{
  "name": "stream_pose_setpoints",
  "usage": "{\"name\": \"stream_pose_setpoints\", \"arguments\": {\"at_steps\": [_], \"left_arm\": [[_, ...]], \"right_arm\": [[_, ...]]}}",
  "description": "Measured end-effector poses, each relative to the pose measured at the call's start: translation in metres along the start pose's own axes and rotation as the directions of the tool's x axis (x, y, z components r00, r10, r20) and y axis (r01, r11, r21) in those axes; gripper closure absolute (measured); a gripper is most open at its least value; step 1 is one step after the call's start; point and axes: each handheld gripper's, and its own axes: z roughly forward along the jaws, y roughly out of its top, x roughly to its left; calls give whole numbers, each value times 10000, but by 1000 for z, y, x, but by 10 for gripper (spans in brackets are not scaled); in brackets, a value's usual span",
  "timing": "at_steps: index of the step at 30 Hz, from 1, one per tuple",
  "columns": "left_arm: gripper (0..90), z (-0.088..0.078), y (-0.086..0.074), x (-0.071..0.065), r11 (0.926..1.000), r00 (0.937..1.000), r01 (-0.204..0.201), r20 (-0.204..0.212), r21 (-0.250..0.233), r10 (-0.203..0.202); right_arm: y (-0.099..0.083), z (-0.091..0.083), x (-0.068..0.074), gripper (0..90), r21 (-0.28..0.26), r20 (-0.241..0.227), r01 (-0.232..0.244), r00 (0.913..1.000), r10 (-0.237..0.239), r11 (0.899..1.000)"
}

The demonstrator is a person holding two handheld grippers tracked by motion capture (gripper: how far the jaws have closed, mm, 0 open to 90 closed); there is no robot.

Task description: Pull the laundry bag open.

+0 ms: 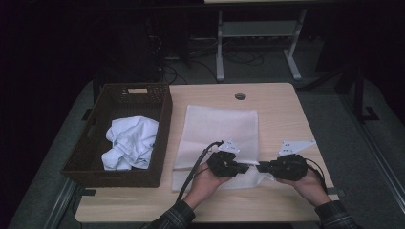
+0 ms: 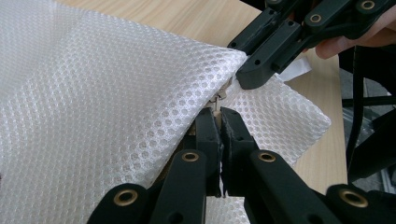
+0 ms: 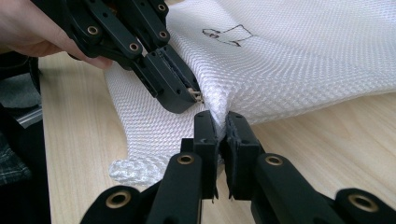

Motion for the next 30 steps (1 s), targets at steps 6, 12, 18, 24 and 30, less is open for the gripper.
{"name": "stream_pose_setpoints", "arguments": {"at_steps": [6,12,18,24,30], "left_arm": [[875,-6,-3,10,9981,9981,609,5,5,-609],[873,-7,-1,5,9996,9997,-122,-187,270,127],[873,-5,-2,6,9990,9997,-245,-20,377,246],[874,-4,-4,8,9992,9999,-67,114,387,63],[874,-13,-10,20,9987,9991,298,-321,408,-285]], "right_arm": [[-2,-8,-4,841,-88,330,-289,9990,292,9995],[-4,-8,0,838,-70,262,-237,9994,238,9997],[-9,-10,6,838,-140,442,-353,9984,359,9993],[-9,-9,6,838,-108,461,-492,9977,496,9987],[-13,-19,-4,839,-251,628,-728,9953,743,9970]]}}
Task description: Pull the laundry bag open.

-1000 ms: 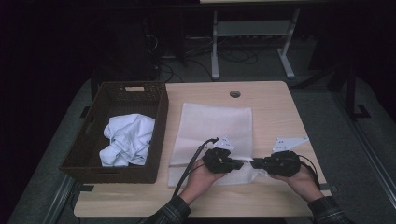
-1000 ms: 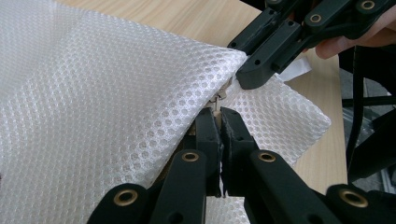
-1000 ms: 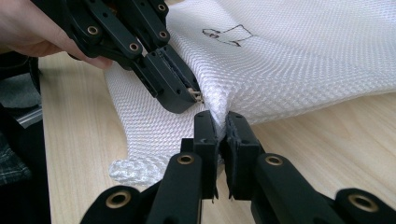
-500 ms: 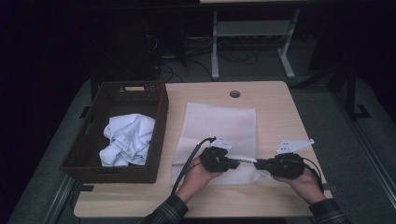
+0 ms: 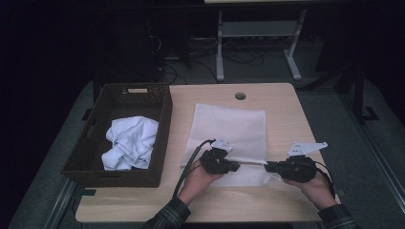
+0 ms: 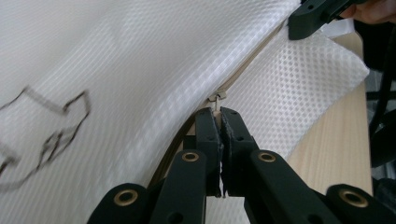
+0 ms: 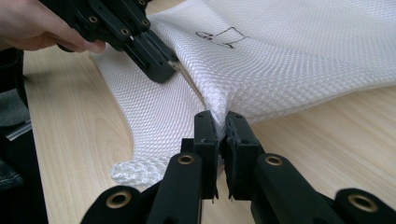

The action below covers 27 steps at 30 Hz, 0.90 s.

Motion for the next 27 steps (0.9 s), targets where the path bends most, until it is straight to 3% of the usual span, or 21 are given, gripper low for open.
{"name": "stream_pose_setpoints", "arguments": {"at_steps": [2,14,17,19,21,27], "left_arm": [[874,0,0,0,9998,9998,-163,-67,93,164],[873,2,-2,0,9998,9996,-151,236,120,148],[873,1,-1,0,9999,9996,-137,241,103,135],[873,0,-3,3,9994,9996,-182,-220,304,189],[873,-3,-5,9,9998,9999,134,-71,136,-133],[868,-2,-4,8,9999,10000,56,-21,98,-56]], "right_arm": [[0,1,-1,838,-18,-69,2,10000,-2,10000],[-3,-1,6,837,72,25,166,9999,-166,9998],[-3,-3,5,838,16,49,125,9999,-125,9999],[-3,-4,4,839,64,194,98,9998,-99,9999],[-4,-8,0,838,30,311,-29,9995,28,10000],[-7,-8,-7,837,79,277,-147,9995,145,9999]]}}
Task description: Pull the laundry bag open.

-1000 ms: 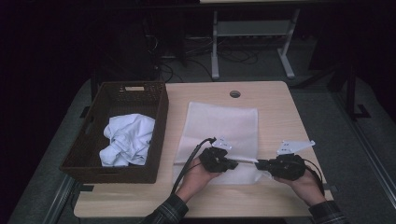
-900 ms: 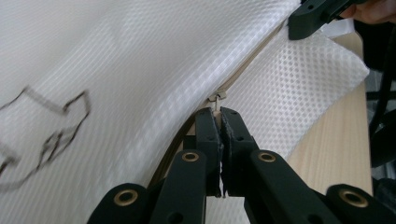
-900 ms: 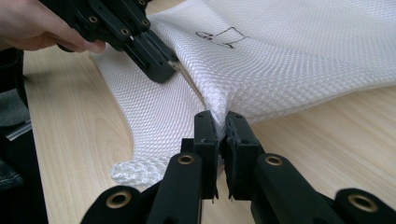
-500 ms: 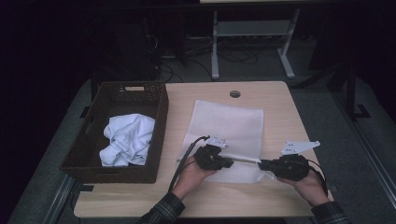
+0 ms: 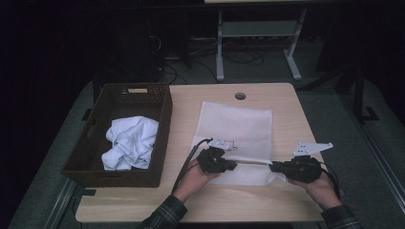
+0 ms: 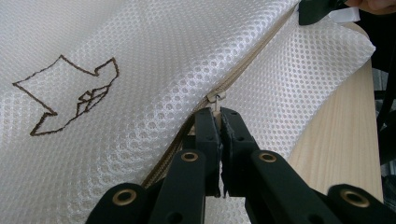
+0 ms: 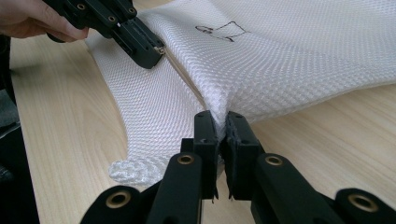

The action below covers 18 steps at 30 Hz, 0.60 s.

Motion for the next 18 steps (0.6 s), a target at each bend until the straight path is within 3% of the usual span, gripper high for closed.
{"name": "stream_pose_setpoints", "arguments": {"at_steps": [6,8,11,14,18], "left_arm": [[871,-2,0,2,10000,9998,37,197,-7,-36],[872,-4,-1,4,9997,9996,-38,-264,226,43],[872,-9,-5,14,9989,9990,454,-25,-122,-455],[871,-10,-4,11,9999,9995,146,-270,49,-144],[871,-13,-4,13,9999,9998,169,-119,-5,-169]], "right_arm": [[0,-1,0,837,-5,-25,68,10000,-68,10000],[1,-2,1,838,-50,82,107,9999,-107,9999],[1,-8,-4,838,-166,341,-77,9994,83,9998],[0,-5,-4,838,-15,261,-7,9997,8,10000],[0,-5,-3,837,-87,184,8,9998,-6,10000]]}}
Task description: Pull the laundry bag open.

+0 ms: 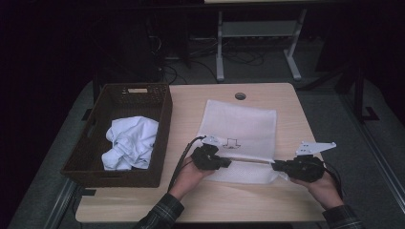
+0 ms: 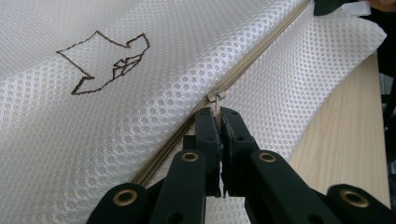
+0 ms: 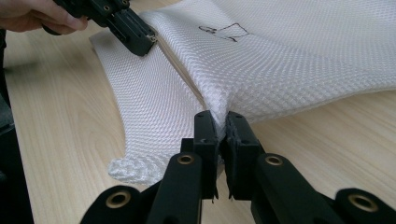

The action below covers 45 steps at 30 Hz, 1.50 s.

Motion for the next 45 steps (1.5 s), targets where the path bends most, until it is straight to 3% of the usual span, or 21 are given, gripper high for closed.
{"name": "stream_pose_setpoints", "arguments": {"at_steps": [3,8,10,12,14,16,18,20,24,28,29,30,31,32,34,36,37,38,39,42,45], "left_arm": [[871,-1,-1,2,9999,9999,-28,-142,113,30],[871,-1,-2,3,9999,10000,81,-19,83,-81],[872,-1,-2,3,9998,9996,-34,-294,202,40],[872,-2,-3,5,9998,9998,181,-74,60,-181],[872,0,-3,2,9995,9993,-85,-355,310,96],[872,0,-4,4,9996,9998,8,-221,271,-2],[872,0,-5,5,9988,9969,-70,-779,484,108],[872,-2,-8,11,9992,9976,257,-653,312,-237],[872,-4,-6,9,9995,9974,80,-721,308,-58],[872,-5,-7,11,9995,9987,182,-482,249,-170],[872,-5,-7,11,9987,9960,50,-895,508,-4],[872,-5,-9,13,9980,9946,64,-1033,629,1],[872,-6,-11,17,9984,9964,376,-780,420,-342],[872,-7,-11,18,9985,9967,437,-703,341,-412],[872,-8,-9,15,9986,9953,183,-959,495,-135],[872,-10,-10,17,9983,9948,256,-1000,529,-202],[872,-10,-12,19,9971,9912,169,-1322,741,-70],[872,-11,-14,23,9967,9901,362,-1382,730,-258],[872,-13,-15,25,9968,9911,525,-1253,596,-447],[871,-14,-13,24,9973,9887,366,-1476,633,-270],[871,-17,-15,27,9976,9918,559,-1170,416,-507]], "right_arm": [[0,-1,2,837,0,74,41,10000,-41,10000],[0,-2,6,837,71,165,143,9998,-144,9999],[0,-4,5,838,16,249,117,9996,-118,9999],[0,-6,3,838,18,332,-28,9994,27,10000],[-1,-4,3,838,141,376,50,9993,-55,9999],[-2,-3,4,838,188,398,136,9991,-144,9997],[-1,-6,4,839,109,587,63,9982,-69,9999],[-2,-11,0,839,-16,837,-112,9964,112,9999],[-7,-12,-1,838,109,729,-126,9973,117,9999],[-6,-15,-2,838,-44,640,-200,9977,203,9998],[-6,-15,-2,838,-13,666,-190,9976,191,9998],[-7,-15,-2,838,83,933,-198,9955,189,9998],[-7,-16,-3,838,82,1039,-207,9944,198,9998],[-7,-18,-5,838,27,943,-285,9951,282,9996],[-8,-17,-4,838,83,927,-235,9954,226,9997],[-8,-17,-4,839,88,973,-259,9949,250,9996],[-8,-18,-5,839,35,1109,-300,9934,294,9995],[-8,-20,-7,839,38,1399,-318,9897,310,9995],[-9,-23,-10,839,-32,1527,-448,9873,448,9990],[-11,-22,-11,838,46,1472,-469,9881,457,9989],[-11,-21,-12,838,80,1379,-455,9895,440,9989]]}}
